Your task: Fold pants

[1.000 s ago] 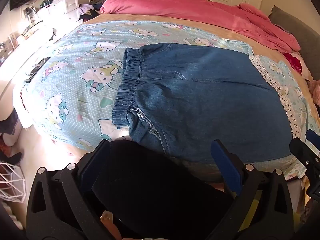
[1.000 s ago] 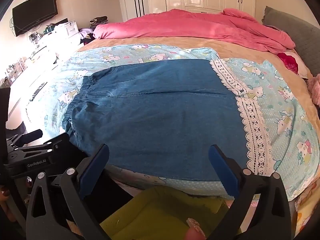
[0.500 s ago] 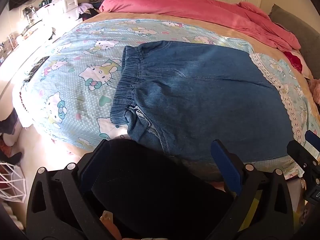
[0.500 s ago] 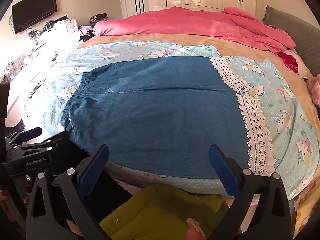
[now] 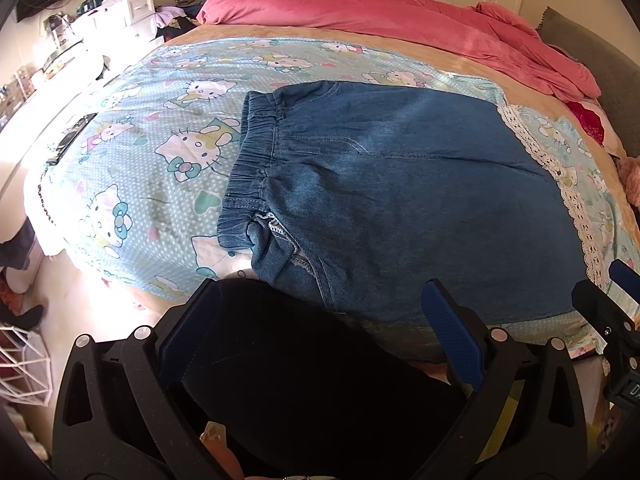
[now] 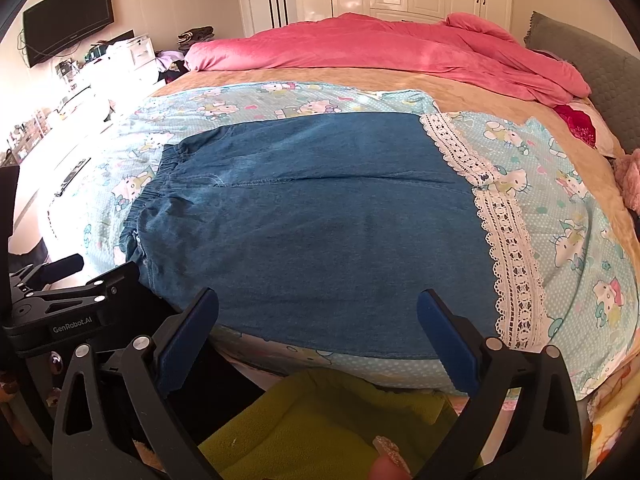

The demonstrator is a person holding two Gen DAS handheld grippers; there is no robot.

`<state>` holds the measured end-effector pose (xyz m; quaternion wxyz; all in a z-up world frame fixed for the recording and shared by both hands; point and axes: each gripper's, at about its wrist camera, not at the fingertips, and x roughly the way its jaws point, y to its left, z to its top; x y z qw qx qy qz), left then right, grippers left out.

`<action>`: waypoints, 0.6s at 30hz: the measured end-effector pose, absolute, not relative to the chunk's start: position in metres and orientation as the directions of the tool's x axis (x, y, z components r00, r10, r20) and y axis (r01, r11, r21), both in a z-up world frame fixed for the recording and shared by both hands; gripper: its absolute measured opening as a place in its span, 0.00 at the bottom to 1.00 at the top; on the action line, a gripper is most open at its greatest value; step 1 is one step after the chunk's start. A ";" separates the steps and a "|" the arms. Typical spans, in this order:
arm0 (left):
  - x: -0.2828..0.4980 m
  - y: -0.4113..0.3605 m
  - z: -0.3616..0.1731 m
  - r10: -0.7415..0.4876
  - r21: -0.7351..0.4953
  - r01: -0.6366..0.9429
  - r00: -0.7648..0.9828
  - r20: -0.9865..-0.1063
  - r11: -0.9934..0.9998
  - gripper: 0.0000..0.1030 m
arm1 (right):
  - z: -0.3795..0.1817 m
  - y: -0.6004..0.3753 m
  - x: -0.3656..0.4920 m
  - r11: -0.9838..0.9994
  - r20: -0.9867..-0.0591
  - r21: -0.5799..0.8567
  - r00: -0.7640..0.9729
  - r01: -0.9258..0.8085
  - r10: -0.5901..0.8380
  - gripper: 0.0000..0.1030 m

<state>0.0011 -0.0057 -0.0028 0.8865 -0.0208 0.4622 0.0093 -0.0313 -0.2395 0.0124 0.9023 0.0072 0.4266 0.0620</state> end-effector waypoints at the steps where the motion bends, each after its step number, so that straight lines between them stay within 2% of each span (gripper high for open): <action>1: 0.001 -0.006 -0.003 -0.001 -0.027 -0.036 0.573 -0.820 0.999 0.91 | 0.012 -0.239 -0.032 0.992 -0.768 0.066 0.629 -0.105 0.118 0.96; 18: 0.003 -0.008 -0.004 -0.002 -0.026 -0.035 0.568 -0.823 0.999 0.91 | 0.011 -0.241 -0.029 0.992 -0.770 0.070 0.628 -0.101 0.118 0.96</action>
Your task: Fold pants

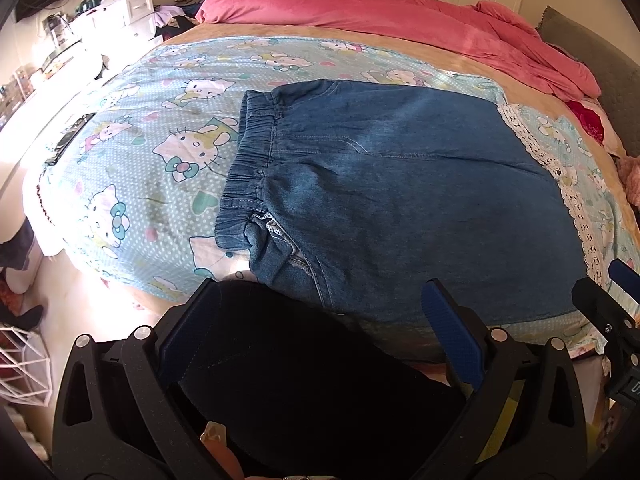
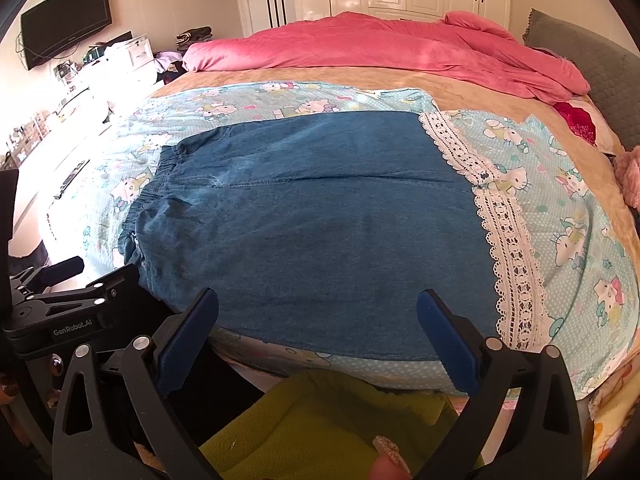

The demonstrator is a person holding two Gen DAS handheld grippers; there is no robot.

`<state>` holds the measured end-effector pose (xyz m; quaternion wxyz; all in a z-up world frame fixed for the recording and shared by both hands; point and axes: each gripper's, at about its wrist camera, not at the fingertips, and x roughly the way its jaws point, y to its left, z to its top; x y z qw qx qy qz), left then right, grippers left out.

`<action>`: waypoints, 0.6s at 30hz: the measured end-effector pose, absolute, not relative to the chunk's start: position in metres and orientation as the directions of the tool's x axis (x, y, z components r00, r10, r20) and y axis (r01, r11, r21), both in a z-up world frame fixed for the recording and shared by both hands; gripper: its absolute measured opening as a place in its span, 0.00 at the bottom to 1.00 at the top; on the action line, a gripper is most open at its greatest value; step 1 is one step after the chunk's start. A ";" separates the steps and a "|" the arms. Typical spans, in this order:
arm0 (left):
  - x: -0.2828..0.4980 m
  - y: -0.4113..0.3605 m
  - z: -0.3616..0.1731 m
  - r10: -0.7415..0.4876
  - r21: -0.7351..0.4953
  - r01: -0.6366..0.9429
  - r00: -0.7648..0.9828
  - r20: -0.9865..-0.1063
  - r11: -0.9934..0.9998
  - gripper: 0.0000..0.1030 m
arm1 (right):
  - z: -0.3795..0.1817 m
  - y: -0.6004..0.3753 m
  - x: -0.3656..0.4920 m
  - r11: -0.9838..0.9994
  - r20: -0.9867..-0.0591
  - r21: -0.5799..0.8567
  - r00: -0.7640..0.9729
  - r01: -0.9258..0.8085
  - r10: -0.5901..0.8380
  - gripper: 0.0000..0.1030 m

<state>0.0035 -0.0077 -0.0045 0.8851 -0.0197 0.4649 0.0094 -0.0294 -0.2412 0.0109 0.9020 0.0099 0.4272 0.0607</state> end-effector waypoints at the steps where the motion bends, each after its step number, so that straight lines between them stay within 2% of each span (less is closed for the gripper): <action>1: 0.004 -0.008 -0.005 -0.002 -0.026 -0.034 0.567 -0.824 0.999 0.91 | 0.011 -0.241 -0.029 0.992 -0.771 0.068 0.626 -0.102 0.117 0.96; 18: 0.024 -0.001 -0.010 -0.003 -0.036 -0.051 0.543 -0.840 0.998 0.91 | 0.004 -0.231 -0.010 0.990 -0.787 0.054 0.605 -0.127 0.120 0.96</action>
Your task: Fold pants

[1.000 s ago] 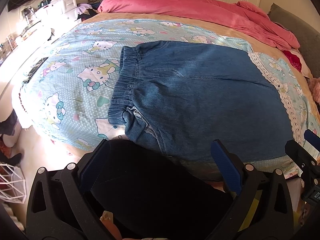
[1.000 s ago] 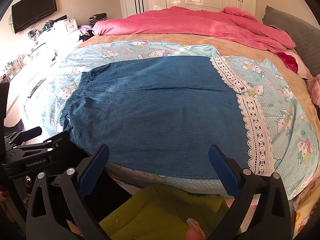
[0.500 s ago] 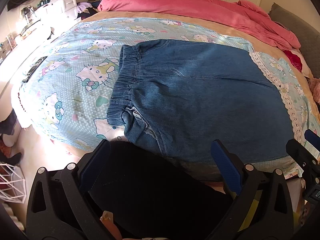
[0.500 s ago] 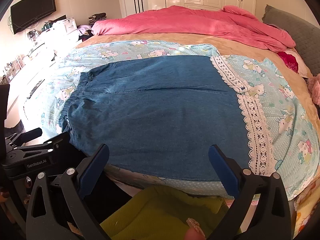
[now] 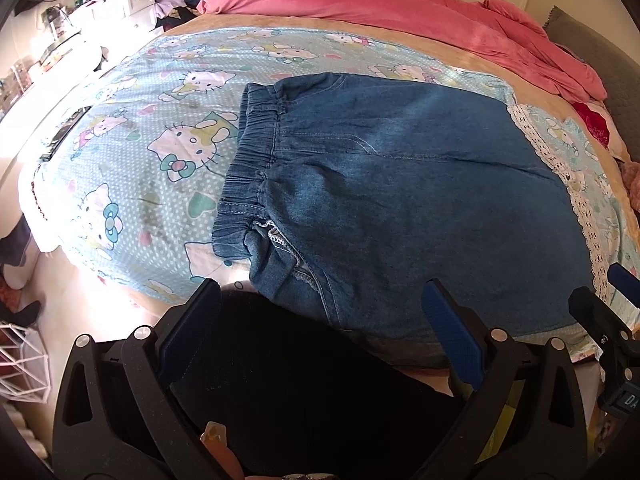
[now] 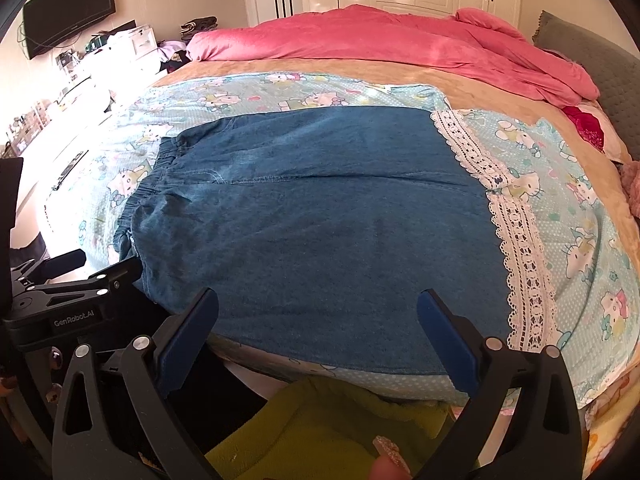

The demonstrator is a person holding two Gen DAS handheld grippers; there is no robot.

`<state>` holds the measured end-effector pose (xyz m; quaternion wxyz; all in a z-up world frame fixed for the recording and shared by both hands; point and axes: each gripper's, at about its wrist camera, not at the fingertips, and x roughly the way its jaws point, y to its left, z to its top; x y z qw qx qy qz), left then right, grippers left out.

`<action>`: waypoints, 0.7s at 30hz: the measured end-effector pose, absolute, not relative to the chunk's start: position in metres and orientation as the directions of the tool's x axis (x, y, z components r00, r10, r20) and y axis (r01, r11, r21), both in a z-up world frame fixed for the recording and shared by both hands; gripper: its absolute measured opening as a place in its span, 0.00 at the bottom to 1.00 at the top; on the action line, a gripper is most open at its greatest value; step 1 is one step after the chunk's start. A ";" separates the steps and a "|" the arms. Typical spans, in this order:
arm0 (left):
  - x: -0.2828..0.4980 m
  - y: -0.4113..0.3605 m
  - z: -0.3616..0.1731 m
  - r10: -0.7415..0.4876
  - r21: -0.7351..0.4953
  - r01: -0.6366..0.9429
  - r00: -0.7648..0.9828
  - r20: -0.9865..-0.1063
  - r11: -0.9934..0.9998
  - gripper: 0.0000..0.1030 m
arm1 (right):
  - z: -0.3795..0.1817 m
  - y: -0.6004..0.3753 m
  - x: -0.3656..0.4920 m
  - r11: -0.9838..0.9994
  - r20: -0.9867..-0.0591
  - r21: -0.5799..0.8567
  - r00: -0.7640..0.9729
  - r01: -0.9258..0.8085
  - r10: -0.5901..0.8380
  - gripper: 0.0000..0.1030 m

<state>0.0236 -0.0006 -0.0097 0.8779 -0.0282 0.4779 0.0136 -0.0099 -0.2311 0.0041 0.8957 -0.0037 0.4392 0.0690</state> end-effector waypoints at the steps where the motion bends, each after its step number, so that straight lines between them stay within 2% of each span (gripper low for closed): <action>1: 0.026 0.000 -0.009 -0.004 -0.039 -0.052 0.543 -0.840 0.998 0.91 | 0.004 -0.231 -0.008 0.990 -0.787 0.056 0.604 -0.129 0.123 0.96; 12: 0.054 0.017 -0.006 0.020 -0.036 -0.092 0.543 -0.839 0.995 0.91 | 0.003 -0.226 0.021 0.979 -0.790 0.090 0.585 -0.185 0.183 0.96; 21: 0.090 0.031 -0.009 0.027 -0.035 -0.105 0.532 -0.847 0.994 0.91 | 0.003 -0.214 0.072 0.966 -0.788 0.046 0.585 -0.255 0.192 0.96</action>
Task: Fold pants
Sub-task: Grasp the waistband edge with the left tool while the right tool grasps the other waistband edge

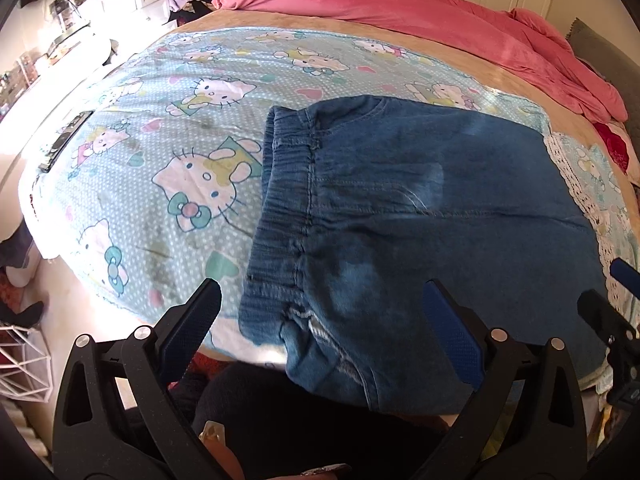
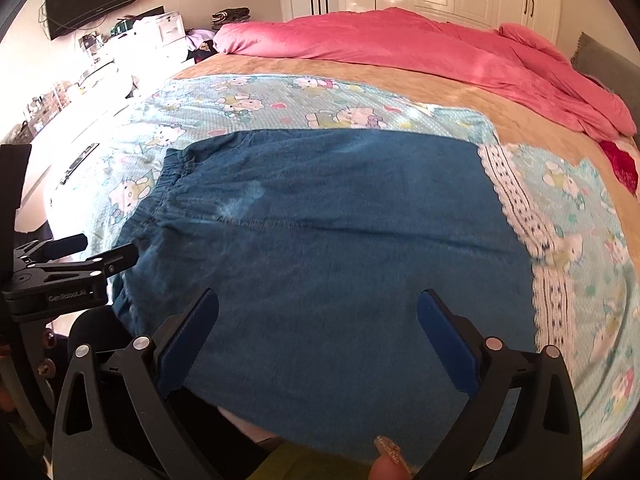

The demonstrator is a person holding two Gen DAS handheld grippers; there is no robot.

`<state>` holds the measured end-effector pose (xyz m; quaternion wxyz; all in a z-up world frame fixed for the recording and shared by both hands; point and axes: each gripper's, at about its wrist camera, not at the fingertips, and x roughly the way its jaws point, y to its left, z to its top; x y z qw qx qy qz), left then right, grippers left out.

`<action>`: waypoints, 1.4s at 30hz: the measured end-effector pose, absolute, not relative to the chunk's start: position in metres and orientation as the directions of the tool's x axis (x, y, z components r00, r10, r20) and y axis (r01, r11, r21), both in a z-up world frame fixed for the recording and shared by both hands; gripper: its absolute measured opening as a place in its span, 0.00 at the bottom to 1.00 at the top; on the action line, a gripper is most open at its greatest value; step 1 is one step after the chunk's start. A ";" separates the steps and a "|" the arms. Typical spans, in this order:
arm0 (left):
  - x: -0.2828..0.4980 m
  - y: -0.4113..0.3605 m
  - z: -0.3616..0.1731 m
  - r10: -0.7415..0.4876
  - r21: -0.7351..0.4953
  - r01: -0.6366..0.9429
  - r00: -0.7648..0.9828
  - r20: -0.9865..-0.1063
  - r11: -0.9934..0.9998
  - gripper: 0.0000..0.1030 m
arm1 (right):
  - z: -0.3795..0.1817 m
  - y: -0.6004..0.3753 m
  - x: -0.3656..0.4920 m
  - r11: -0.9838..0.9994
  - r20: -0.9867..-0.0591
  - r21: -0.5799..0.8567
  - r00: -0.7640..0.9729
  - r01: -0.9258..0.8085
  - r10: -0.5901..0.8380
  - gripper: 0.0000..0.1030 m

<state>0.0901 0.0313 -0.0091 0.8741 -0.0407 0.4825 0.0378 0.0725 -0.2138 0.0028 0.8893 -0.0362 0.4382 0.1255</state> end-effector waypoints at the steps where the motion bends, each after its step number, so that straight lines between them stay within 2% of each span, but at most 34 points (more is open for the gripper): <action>1: 0.094 0.034 -0.009 0.025 -0.038 -0.107 0.531 -0.847 0.994 0.91 | 0.003 -0.212 0.082 0.965 -0.788 0.036 0.586 -0.261 0.188 0.96; 7: 0.127 0.057 -0.008 0.030 -0.049 -0.134 0.531 -0.847 0.990 0.91 | -0.004 -0.208 0.132 0.955 -0.801 0.030 0.564 -0.296 0.201 0.96; 15: 0.173 0.085 -0.004 0.076 -0.001 -0.140 0.541 -0.838 0.990 0.91 | -0.012 -0.197 0.194 0.931 -0.811 0.003 0.544 -0.364 0.215 0.96; 21: 0.209 0.091 -0.011 0.118 0.077 -0.099 0.531 -0.839 0.992 0.91 | -0.018 -0.182 0.234 0.897 -0.815 -0.048 0.537 -0.439 0.219 0.96; 34: 0.262 0.082 -0.029 0.090 0.111 0.008 0.524 -0.847 0.994 0.91 | -0.040 -0.154 0.298 0.821 -0.852 -0.117 0.481 -0.560 0.207 0.96; 36: 0.265 0.077 -0.035 0.094 0.129 0.032 0.521 -0.848 0.991 0.87 | -0.041 -0.149 0.302 0.803 -0.854 -0.123 0.475 -0.583 0.214 0.96; 37: 0.267 0.074 -0.038 0.097 0.140 0.045 0.516 -0.851 0.989 0.73 | -0.042 -0.145 0.304 0.791 -0.852 -0.134 0.477 -0.597 0.215 0.96; 38: 0.269 0.071 -0.043 0.096 0.146 0.061 0.502 -0.859 0.987 0.54 | -0.044 -0.143 0.306 0.783 -0.854 -0.144 0.476 -0.606 0.212 0.96; 40: 0.271 0.072 -0.048 0.030 0.082 0.088 0.477 -0.878 0.993 0.32 | -0.047 -0.136 0.311 0.763 -0.861 -0.154 0.464 -0.628 0.208 0.96; 42: 0.270 0.073 -0.048 0.019 0.065 0.079 0.488 -0.873 0.995 0.30 | -0.049 -0.130 0.314 0.746 -0.864 -0.151 0.454 -0.649 0.220 0.96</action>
